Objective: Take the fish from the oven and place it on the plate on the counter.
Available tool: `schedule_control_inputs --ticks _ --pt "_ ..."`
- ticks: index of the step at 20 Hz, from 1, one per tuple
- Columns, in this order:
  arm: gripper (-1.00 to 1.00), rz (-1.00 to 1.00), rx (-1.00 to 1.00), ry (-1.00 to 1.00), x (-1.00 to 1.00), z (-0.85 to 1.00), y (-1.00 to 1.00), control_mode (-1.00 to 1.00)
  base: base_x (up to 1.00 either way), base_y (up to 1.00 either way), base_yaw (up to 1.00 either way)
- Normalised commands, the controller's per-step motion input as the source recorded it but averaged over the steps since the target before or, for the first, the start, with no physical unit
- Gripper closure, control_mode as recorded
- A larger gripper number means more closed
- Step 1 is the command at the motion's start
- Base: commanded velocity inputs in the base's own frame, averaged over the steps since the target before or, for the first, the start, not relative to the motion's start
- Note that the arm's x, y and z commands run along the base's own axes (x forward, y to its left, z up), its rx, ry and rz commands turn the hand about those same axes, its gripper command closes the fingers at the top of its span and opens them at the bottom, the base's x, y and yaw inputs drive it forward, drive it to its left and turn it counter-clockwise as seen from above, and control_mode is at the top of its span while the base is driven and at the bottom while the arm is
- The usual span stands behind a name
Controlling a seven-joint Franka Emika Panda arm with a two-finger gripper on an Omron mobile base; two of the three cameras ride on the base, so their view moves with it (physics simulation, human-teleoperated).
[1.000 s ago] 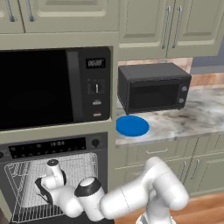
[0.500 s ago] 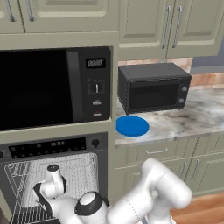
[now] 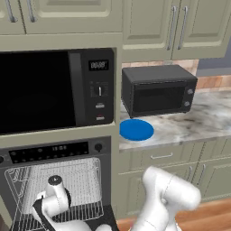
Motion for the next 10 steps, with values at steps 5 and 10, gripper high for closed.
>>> schedule_control_inputs --ticks 5,10 --pt "1.00 0.00 0.00 -0.14 -0.40 1.00 -0.02 -1.00 0.00 0.00 0.00" --pt "1.00 0.00 0.00 -0.09 -0.43 1.00 -0.20 -1.00 0.00 0.00 0.00"
